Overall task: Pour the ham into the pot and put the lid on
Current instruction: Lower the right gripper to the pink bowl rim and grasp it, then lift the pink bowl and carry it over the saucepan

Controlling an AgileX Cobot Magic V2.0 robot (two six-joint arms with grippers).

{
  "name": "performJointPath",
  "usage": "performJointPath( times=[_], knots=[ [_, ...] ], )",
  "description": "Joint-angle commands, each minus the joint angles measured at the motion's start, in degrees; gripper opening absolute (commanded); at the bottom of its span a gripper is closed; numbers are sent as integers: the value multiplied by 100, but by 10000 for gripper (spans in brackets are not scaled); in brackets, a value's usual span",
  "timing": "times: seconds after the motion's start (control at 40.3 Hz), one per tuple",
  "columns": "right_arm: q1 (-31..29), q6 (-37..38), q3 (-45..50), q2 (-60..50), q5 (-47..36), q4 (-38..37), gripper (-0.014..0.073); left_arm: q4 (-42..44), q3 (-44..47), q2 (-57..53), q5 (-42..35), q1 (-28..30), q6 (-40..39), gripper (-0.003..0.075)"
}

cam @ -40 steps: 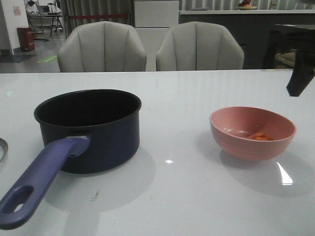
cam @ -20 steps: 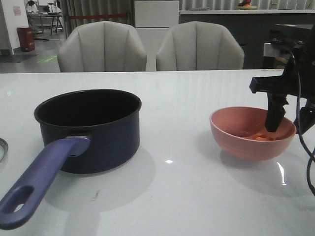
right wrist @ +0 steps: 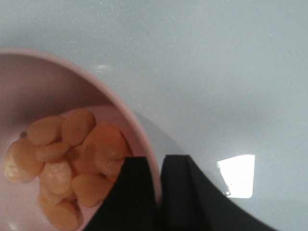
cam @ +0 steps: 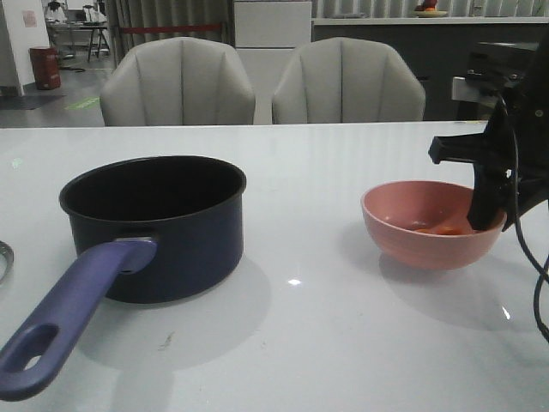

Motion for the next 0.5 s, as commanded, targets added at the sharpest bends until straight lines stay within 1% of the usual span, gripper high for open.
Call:
performJointPath(
  times=[0.0,0.099,0.248,0.322,0.471],
  knots=[
    [-23,-68,-339,-373,-173,21,150,7,-149,53,-459,-48,-3,603],
    [137,-181,-515,-599,-214,15,150,7,-149,53,-459,-48,-3,603],
    [691,-424,-692,-1085,-682,15,150,7,-149,53,-459,-48,-3,603],
    [1026,-426,-742,-1283,-1019,15,150,7,-149,53,-459,-48,-3,603],
    [1700,-467,-747,-1404,-2003,-21,150,7,-149,53,-459,-48,-3,603]
  ],
)
